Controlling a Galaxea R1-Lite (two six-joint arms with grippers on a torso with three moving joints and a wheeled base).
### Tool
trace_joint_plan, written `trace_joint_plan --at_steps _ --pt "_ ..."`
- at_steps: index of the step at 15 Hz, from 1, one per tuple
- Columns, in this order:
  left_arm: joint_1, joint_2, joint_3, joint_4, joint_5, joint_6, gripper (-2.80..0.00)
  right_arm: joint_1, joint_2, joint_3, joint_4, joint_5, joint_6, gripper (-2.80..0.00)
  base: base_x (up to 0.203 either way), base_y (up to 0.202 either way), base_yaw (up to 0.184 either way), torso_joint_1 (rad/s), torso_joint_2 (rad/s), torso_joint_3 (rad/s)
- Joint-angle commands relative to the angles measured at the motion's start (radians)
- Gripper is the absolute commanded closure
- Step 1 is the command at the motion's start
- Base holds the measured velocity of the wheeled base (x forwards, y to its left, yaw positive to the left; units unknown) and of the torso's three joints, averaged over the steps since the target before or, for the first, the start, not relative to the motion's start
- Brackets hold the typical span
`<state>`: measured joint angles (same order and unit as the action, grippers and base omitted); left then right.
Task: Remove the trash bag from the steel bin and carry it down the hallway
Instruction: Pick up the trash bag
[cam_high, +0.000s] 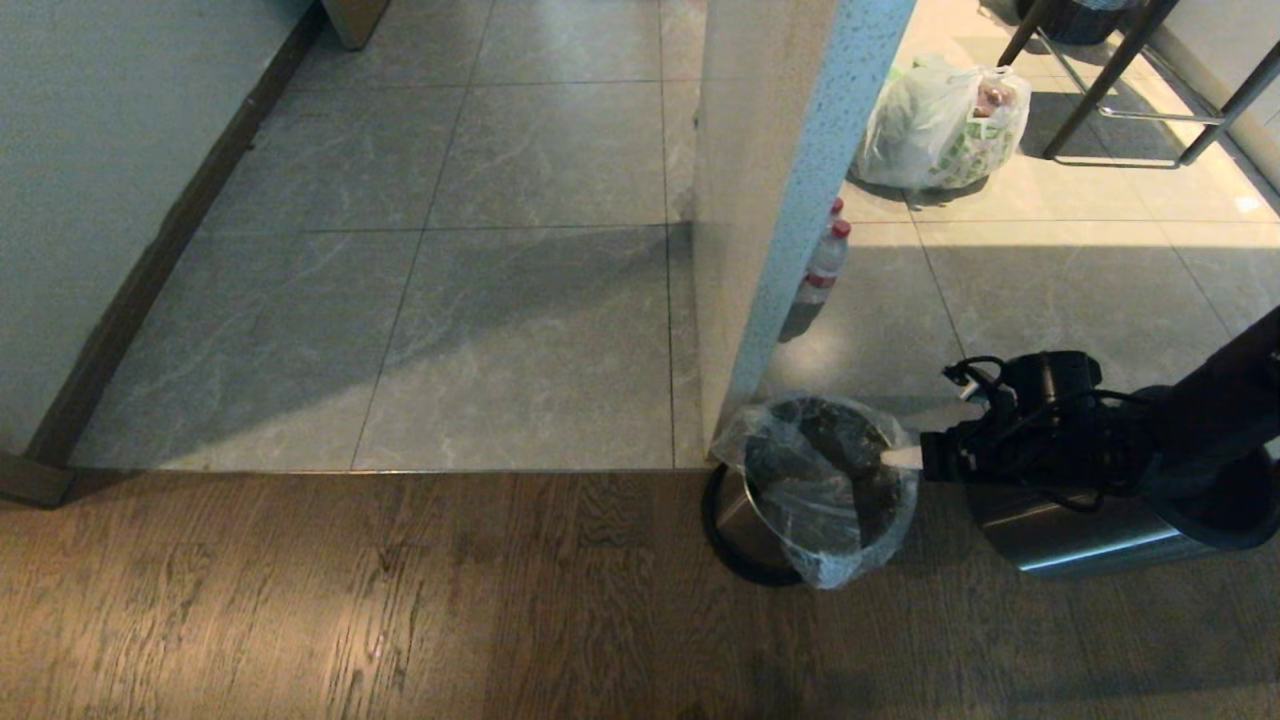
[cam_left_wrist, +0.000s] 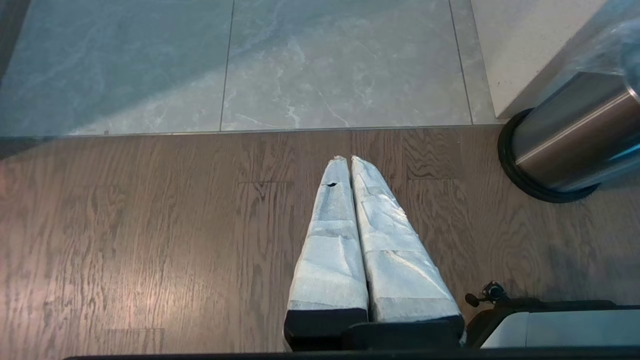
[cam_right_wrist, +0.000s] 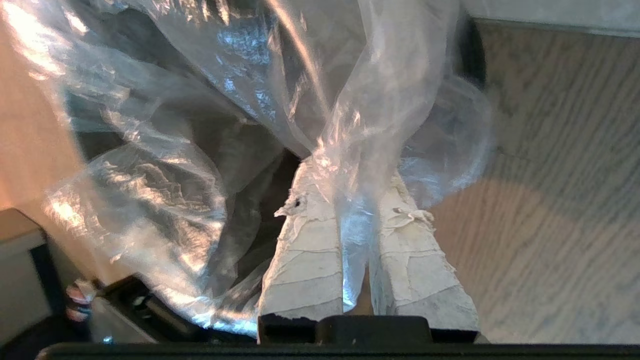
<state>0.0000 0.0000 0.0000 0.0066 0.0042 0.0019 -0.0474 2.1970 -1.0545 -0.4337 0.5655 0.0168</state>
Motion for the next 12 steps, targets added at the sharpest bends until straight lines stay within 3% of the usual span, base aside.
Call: trace_joint_plan --at_steps 1,12 --pt "0.0 0.0 0.0 0.0 0.0 0.0 0.0 0.014 -0.004 0.001 -0.002 0.004 0.0 0.0 0.0 0.0 0.0 0.0 0.0 0.0" --pt "0.0 -0.001 0.0 0.0 0.0 0.0 0.0 0.012 -0.143 0.077 0.011 -0.006 -0.039 0.0 0.0 0.0 0.0 0.0 0.0 0.0"
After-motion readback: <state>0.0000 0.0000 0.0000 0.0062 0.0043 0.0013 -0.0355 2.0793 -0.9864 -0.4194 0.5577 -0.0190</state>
